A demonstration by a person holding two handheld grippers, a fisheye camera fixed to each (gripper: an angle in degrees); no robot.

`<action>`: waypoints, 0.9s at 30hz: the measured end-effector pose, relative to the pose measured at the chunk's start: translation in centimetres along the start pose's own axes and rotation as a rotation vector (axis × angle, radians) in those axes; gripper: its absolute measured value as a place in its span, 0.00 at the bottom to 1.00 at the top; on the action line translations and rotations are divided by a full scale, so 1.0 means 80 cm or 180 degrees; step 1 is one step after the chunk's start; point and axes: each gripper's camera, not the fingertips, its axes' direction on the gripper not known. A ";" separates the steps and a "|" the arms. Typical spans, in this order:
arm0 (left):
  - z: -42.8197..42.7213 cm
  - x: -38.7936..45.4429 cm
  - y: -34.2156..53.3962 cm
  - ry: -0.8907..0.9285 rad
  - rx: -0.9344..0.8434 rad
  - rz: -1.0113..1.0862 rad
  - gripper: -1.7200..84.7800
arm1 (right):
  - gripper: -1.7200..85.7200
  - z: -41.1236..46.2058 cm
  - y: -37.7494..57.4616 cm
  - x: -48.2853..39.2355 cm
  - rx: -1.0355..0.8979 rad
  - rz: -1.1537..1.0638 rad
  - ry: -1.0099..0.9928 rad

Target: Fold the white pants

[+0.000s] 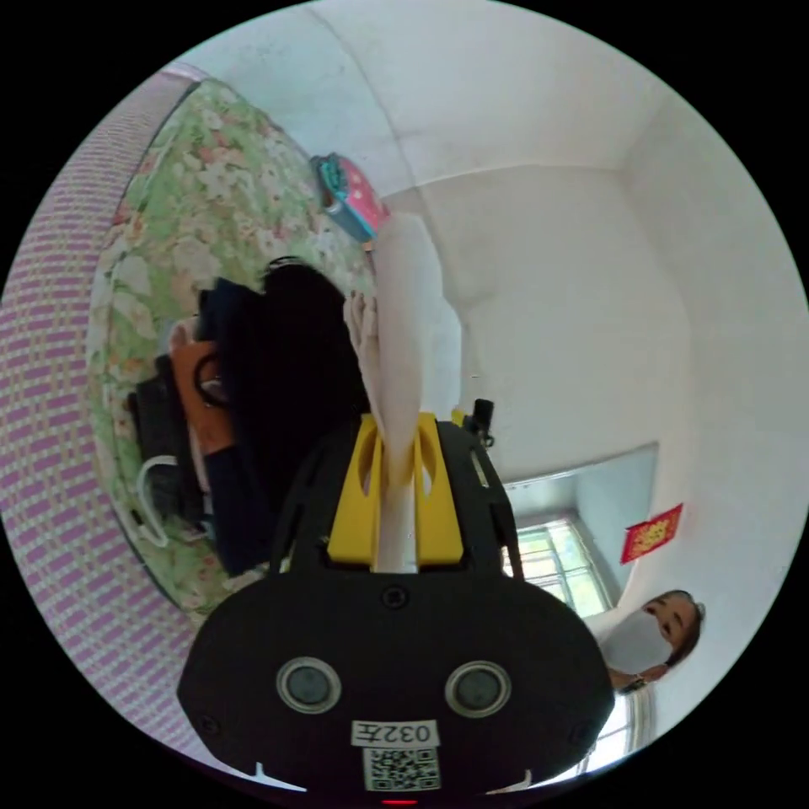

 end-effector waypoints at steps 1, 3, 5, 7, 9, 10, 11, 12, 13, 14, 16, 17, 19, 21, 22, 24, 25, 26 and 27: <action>0.020 -0.043 -0.003 -0.0341 -0.0111 -0.0107 0.06 | 0.07 0.009 -0.003 0.046 -0.0059 0.0289 0.0155; 0.037 -0.104 0.008 0.0259 0.0032 -0.0215 0.07 | 0.07 0.022 0.007 0.105 -0.0085 0.0609 0.0114; 0.055 -0.143 0.022 0.0623 0.0094 -0.0114 0.08 | 0.06 0.026 0.025 0.138 0.0161 0.0616 -0.0545; 0.064 -0.155 0.034 0.0586 0.0086 -0.0082 0.07 | 0.06 0.030 0.027 0.135 0.0135 0.0525 -0.0490; 0.073 -0.161 0.047 0.0528 0.0109 -0.0052 0.07 | 0.07 0.033 0.024 0.123 0.0121 0.0446 -0.0328; 0.076 -0.163 0.057 0.0510 0.0148 0.0003 0.06 | 0.07 0.034 0.023 0.115 0.0111 0.0399 -0.0240; 0.075 -0.161 0.069 0.0436 0.0230 0.0053 0.06 | 0.07 0.030 0.025 0.103 0.0146 0.0337 -0.0095; 0.072 -0.159 0.076 0.0367 0.0294 0.0094 0.05 | 0.07 0.027 0.029 0.095 0.0205 0.0292 0.0021; 0.061 -0.149 0.093 0.0133 0.0471 0.0216 0.05 | 0.07 0.017 0.040 0.075 0.0382 0.0168 0.0354; 0.046 -0.128 0.114 -0.0224 0.0714 0.0425 0.05 | 0.07 0.009 0.059 0.048 0.0633 -0.0039 0.0749; 0.035 -0.079 0.149 -0.0798 0.1064 0.1001 0.02 | 0.05 0.012 0.092 -0.003 0.1005 -0.0548 0.1226; 0.042 -0.045 0.168 -0.1145 0.1174 0.1387 0.02 | 0.05 0.028 0.116 -0.037 0.1216 -0.0961 0.1429; 0.070 -0.006 0.187 -0.1434 0.1161 0.1895 0.01 | 0.05 0.075 0.147 -0.081 0.1392 -0.1577 0.1690; 0.113 0.016 0.194 -0.1567 0.0904 0.2255 0.01 | 0.05 0.140 0.170 -0.108 0.1409 -0.2014 0.1964; 0.143 0.020 0.196 -0.1754 0.0732 0.2373 0.01 | 0.05 0.185 0.182 -0.116 0.1451 -0.2193 0.2113; 0.183 0.007 0.200 -0.2322 0.0676 0.2331 0.01 | 0.02 0.250 0.190 -0.114 0.1512 -0.2258 0.2355; 0.206 -0.010 0.204 -0.2772 0.0622 0.2332 0.01 | 0.02 0.288 0.187 -0.107 0.1405 -0.2151 0.2477; 0.230 -0.034 0.208 -0.3282 0.0396 0.2350 0.01 | 0.01 0.324 0.180 -0.099 0.1212 -0.2118 0.2626; 0.241 -0.048 0.213 -0.3477 0.0254 0.2406 0.01 | 0.01 0.343 0.177 -0.093 0.1126 -0.2125 0.2758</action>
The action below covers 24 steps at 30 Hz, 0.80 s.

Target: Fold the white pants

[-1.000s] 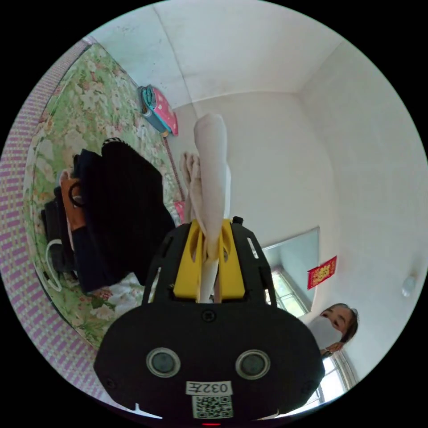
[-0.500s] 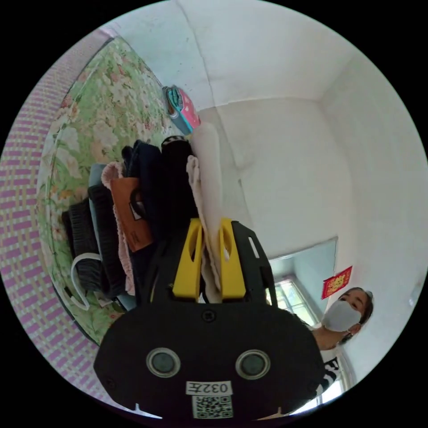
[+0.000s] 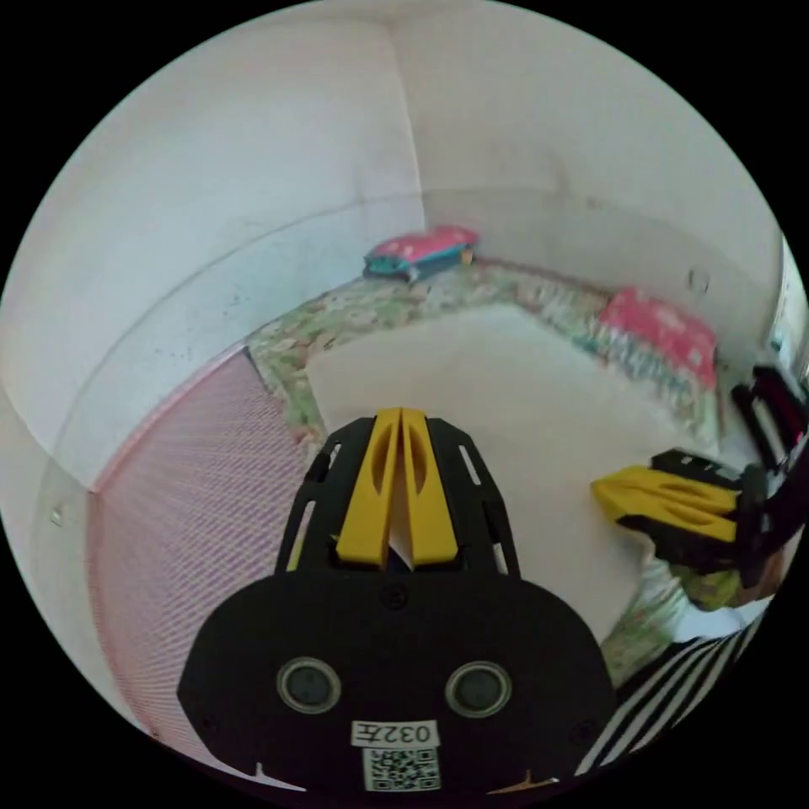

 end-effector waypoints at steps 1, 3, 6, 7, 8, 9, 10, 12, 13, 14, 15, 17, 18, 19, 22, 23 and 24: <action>0.008 0.011 0.027 -0.0204 0.0190 0.0056 0.01 | 0.01 0.033 0.008 -0.015 -0.0171 -0.0039 0.0195; 0.013 0.018 0.064 -0.0435 0.0372 -0.0051 0.01 | 0.01 0.071 0.025 -0.025 -0.0260 -0.0040 0.0226; 0.017 -0.003 0.114 -0.0237 0.0597 -0.0426 0.01 | 0.01 0.113 0.053 -0.012 -0.0246 0.0186 -0.0182; 0.015 -0.015 0.128 -0.0091 0.0689 -0.0562 0.01 | 0.01 0.128 0.061 -0.011 -0.0251 0.0183 -0.0224; 0.011 -0.015 0.133 -0.0125 0.0678 -0.0568 0.01 | 0.01 0.141 0.065 -0.016 -0.0272 0.0082 -0.0146; 0.007 -0.011 0.132 -0.0209 0.0656 -0.0514 0.01 | 0.01 0.147 0.068 -0.018 -0.0278 0.0024 -0.0085; -0.001 0.000 0.125 -0.0385 0.0573 -0.0347 0.01 | 0.01 0.158 0.076 -0.019 -0.0275 -0.0037 0.0021; -0.015 0.013 0.109 -0.0520 0.0410 -0.0131 0.01 | 0.01 0.172 0.089 -0.006 -0.0275 -0.0016 0.0053; -0.027 0.016 0.099 -0.0502 0.0315 -0.0076 0.01 | 0.01 0.179 0.098 0.011 -0.0289 0.0090 -0.0046; -0.040 0.014 0.089 -0.0439 0.0230 -0.0094 0.01 | 0.01 0.187 0.106 0.028 -0.0314 0.0193 -0.0183; -0.047 0.011 0.085 -0.0396 0.0191 -0.0117 0.01 | 0.01 0.191 0.109 0.036 -0.0341 0.0209 -0.0244; -0.084 -0.003 0.073 -0.0207 0.0062 -0.0160 0.01 | 0.01 0.200 0.117 0.057 -0.0449 0.0148 -0.0395; -0.096 -0.007 0.072 -0.0169 0.0055 -0.0169 0.01 | 0.01 0.198 0.119 0.062 -0.0432 0.0146 -0.0393; -0.127 -0.014 0.077 -0.0121 0.0211 -0.0203 0.01 | 0.01 0.187 0.126 0.070 -0.0258 0.0148 -0.0397; -0.216 -0.029 0.121 0.0099 0.0855 -0.0361 0.01 | 0.01 0.168 0.157 0.083 0.0026 0.0135 -0.0583; -0.246 -0.033 0.149 0.0242 0.0958 -0.0425 0.01 | 0.01 0.172 0.176 0.084 -0.0013 0.0119 -0.0707; -0.259 -0.034 0.165 0.0297 0.0985 -0.0446 0.01 | 0.01 0.177 0.188 0.082 -0.0050 0.0111 -0.0780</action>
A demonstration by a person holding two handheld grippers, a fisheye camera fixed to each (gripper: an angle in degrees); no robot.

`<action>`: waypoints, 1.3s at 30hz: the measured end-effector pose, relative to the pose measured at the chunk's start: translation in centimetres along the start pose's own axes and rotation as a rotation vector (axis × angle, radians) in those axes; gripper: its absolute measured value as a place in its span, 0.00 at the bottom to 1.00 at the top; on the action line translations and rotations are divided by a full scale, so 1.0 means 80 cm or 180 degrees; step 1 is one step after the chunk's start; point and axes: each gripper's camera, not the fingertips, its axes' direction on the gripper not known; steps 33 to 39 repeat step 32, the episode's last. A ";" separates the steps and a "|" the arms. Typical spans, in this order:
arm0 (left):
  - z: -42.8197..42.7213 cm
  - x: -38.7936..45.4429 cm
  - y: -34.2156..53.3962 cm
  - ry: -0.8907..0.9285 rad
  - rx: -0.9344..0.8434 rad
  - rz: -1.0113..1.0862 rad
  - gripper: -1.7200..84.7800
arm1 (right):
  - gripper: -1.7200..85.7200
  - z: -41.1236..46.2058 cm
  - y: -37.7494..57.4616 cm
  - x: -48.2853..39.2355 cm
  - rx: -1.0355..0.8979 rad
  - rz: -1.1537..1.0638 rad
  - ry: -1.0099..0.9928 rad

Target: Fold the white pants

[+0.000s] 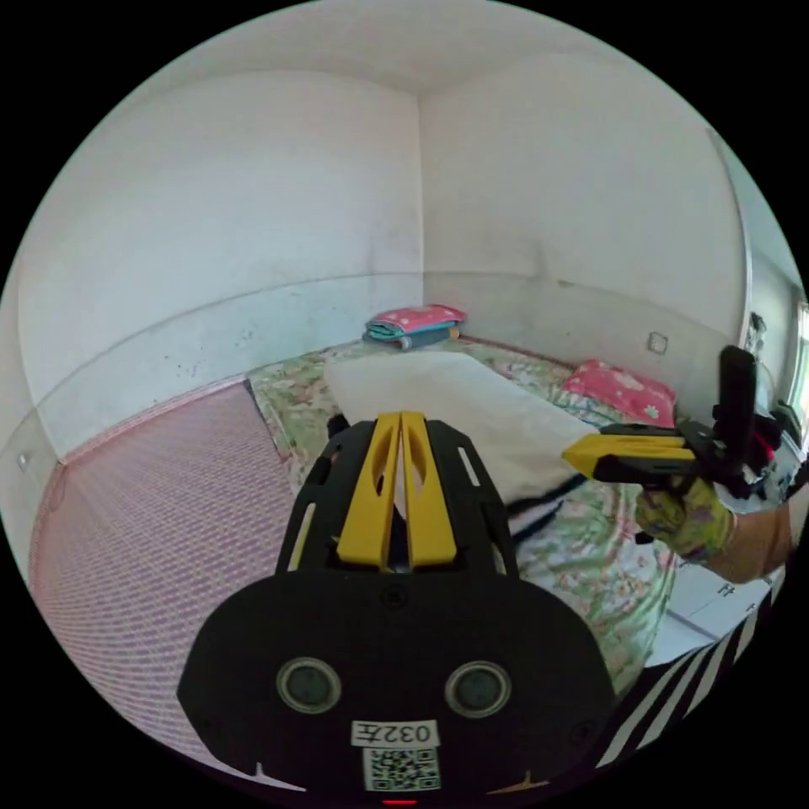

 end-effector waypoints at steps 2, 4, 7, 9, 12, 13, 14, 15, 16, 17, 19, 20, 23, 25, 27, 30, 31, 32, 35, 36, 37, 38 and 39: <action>-0.064 0.002 0.060 0.0054 -0.0168 -0.0076 0.01 | 0.01 0.032 0.059 -0.004 -0.0208 -0.0039 -0.0277; -0.108 0.011 0.121 -0.0080 -0.0550 -0.0076 0.01 | 0.01 0.066 0.114 -0.011 -0.0449 -0.0083 -0.0573; -0.192 0.017 0.242 -0.0015 -0.1371 -0.0735 0.01 | 0.01 0.132 0.213 -0.026 -0.1006 -0.0050 -0.1248; -0.258 0.021 0.316 -0.0008 -0.1805 -0.1403 0.01 | 0.01 0.168 0.268 -0.039 -0.1417 -0.0061 -0.1484; -0.388 0.038 0.406 -0.0286 -0.2214 -0.2530 0.01 | 0.01 0.206 0.336 -0.062 -0.1783 -0.0267 -0.1824; -0.436 0.043 0.432 -0.0273 -0.2200 -0.2974 0.01 | 0.01 0.221 0.356 -0.070 -0.1905 -0.0398 -0.1881; -0.479 0.048 0.457 -0.0258 -0.2130 -0.3374 0.01 | 0.01 0.234 0.372 -0.077 -0.1986 -0.0519 -0.1951; -0.498 0.049 0.468 -0.0265 -0.2114 -0.3567 0.01 | 0.01 0.242 0.379 -0.081 -0.2020 -0.0575 -0.1977; -0.534 0.050 0.489 -0.0280 -0.2090 -0.3901 0.01 | 0.01 0.258 0.391 -0.087 -0.2091 -0.0682 -0.2008; -0.568 0.049 0.504 -0.0320 -0.2055 -0.4151 0.01 | 0.01 0.274 0.400 -0.094 -0.2141 -0.0800 -0.2021; -0.621 0.043 0.518 -0.0420 -0.1913 -0.4442 0.01 | 0.01 0.298 0.410 -0.107 -0.2174 -0.1027 -0.2020; -0.656 0.037 0.523 -0.0423 -0.1741 -0.4590 0.01 | 0.01 0.313 0.416 -0.117 -0.2173 -0.1174 -0.1978; -0.740 0.014 0.528 -0.0375 -0.1354 -0.4760 0.01 | 0.01 0.359 0.429 -0.146 -0.2147 -0.1325 -0.1839; -0.789 -0.001 0.529 -0.0295 -0.1156 -0.4808 0.01 | 0.01 0.390 0.437 -0.166 -0.2173 -0.1210 -0.1776; -0.843 -0.015 0.525 -0.0315 -0.0941 -0.4826 0.01 | 0.01 0.418 0.444 -0.189 -0.2140 -0.0966 -0.1839; -0.934 -0.032 0.517 -0.0352 -0.0741 -0.4827 0.01 | 0.01 0.468 0.463 -0.232 -0.2094 -0.0576 -0.1999; -0.969 -0.037 0.514 -0.0358 -0.0719 -0.4861 0.01 | 0.01 0.491 0.473 -0.248 -0.2150 -0.0396 -0.2107; -1.004 -0.040 0.510 -0.0371 -0.0694 -0.4899 0.01 | 0.01 0.514 0.483 -0.264 -0.2250 -0.0204 -0.2260; -1.004 -0.040 0.510 -0.0371 -0.0694 -0.4899 0.01 | 0.01 0.514 0.483 -0.264 -0.2250 -0.0204 -0.2260; -1.004 -0.040 0.510 -0.0371 -0.0694 -0.4899 0.01 | 0.01 0.514 0.483 -0.264 -0.2250 -0.0204 -0.2260; -1.004 -0.040 0.510 -0.0371 -0.0694 -0.4899 0.01 | 0.01 0.514 0.483 -0.264 -0.2250 -0.0204 -0.2260; -1.004 -0.040 0.510 -0.0371 -0.0694 -0.4899 0.01 | 0.01 0.514 0.483 -0.264 -0.2250 -0.0204 -0.2260; -1.004 -0.040 0.510 -0.0371 -0.0694 -0.4899 0.01 | 0.01 0.514 0.483 -0.264 -0.2250 -0.0204 -0.2260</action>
